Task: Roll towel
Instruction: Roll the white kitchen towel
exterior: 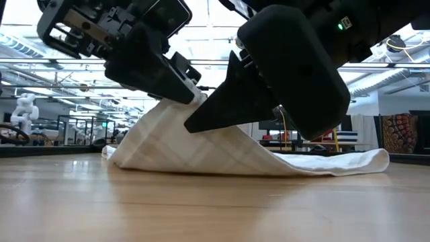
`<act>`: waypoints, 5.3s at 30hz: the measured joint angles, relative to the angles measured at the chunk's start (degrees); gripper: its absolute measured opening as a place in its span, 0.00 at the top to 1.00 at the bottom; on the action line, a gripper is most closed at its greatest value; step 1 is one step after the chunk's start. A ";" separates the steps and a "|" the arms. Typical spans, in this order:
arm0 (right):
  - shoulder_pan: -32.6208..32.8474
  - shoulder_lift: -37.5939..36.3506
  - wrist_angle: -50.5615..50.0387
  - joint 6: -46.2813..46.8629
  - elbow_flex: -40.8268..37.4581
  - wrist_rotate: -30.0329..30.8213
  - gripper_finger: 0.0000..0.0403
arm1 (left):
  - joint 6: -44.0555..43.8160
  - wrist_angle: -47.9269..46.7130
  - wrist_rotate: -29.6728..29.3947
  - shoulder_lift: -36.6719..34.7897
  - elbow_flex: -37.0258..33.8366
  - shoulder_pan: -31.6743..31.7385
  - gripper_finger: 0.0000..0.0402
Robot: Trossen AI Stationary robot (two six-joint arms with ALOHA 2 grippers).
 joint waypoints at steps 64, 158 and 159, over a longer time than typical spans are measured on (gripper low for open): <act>-0.41 0.04 3.65 6.00 0.00 1.63 1.00 | -14.39 -3.43 -57.68 5.31 -1.33 -22.03 0.41; 0.51 -0.15 5.73 -12.45 -0.02 -2.37 0.99 | -8.07 -0.50 -34.61 5.25 -1.29 -14.07 0.92; 0.97 -0.40 4.88 -11.30 -0.02 -1.87 0.99 | -7.54 0.02 -34.13 5.25 -1.29 -14.51 0.89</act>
